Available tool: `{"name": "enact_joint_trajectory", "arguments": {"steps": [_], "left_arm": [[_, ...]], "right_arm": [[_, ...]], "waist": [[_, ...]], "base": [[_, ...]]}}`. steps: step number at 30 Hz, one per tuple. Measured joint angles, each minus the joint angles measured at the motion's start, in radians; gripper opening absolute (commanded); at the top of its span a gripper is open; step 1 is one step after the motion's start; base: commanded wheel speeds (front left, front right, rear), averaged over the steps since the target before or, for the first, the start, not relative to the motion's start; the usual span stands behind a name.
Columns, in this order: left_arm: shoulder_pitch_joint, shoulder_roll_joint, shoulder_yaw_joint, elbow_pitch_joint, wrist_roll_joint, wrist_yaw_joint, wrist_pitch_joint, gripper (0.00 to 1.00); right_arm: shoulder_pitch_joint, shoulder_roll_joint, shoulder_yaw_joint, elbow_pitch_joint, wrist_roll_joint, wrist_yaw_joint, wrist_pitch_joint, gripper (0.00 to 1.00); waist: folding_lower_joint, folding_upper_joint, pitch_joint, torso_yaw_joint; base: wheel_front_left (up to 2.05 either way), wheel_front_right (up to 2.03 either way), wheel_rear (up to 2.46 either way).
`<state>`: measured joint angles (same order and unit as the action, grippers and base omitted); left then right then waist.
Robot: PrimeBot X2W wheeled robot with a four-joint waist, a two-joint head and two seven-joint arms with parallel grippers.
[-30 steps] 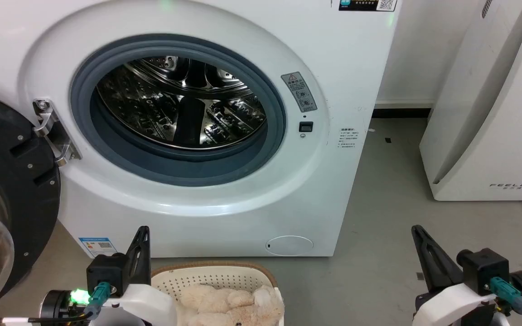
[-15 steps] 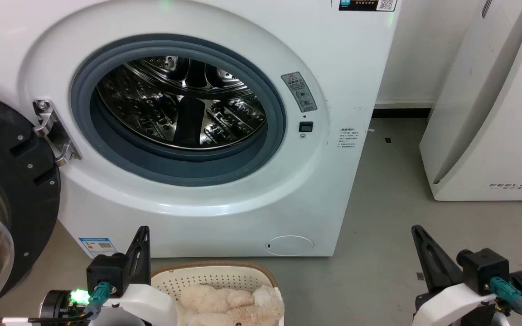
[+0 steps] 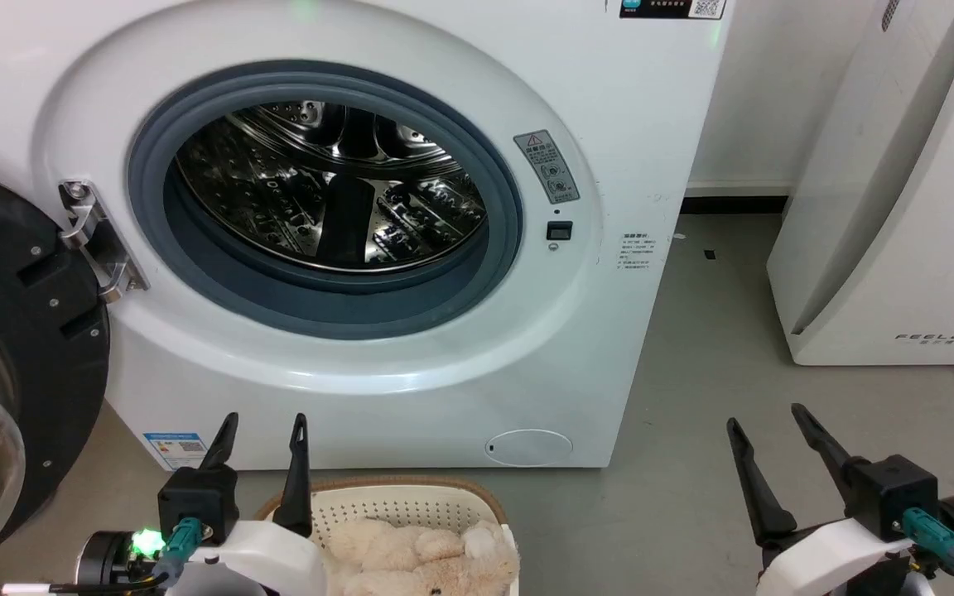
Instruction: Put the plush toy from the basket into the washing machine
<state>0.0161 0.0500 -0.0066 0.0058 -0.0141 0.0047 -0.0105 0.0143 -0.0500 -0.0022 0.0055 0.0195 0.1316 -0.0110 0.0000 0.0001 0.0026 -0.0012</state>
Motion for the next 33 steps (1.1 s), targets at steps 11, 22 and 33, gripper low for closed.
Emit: {"name": "enact_joint_trajectory", "arguments": {"steps": [11,22,33], "left_arm": [[0.0,0.0,-0.011,0.023,-0.026,-0.007,-0.022,1.0],[-0.002,0.0,-0.024,0.083,-0.044,-0.017,-0.044,1.0],[-0.054,0.0,-0.043,0.198,-0.065,-0.035,-0.067,1.0]], "right_arm": [[0.0,0.0,-0.013,0.004,0.015,0.0,-0.022,1.0],[-0.001,0.0,-0.019,0.015,0.032,0.0,-0.045,1.0],[-0.02,0.0,-0.019,0.015,0.051,0.0,-0.066,1.0]], "waist": [[0.0,0.0,0.013,-0.005],[0.0,-0.0001,0.046,-0.013],[0.0,-0.0001,0.098,-0.022]], "base": [[0.0,0.0,0.0],[0.0,0.0,0.0],[0.0,0.0,0.0]]}}
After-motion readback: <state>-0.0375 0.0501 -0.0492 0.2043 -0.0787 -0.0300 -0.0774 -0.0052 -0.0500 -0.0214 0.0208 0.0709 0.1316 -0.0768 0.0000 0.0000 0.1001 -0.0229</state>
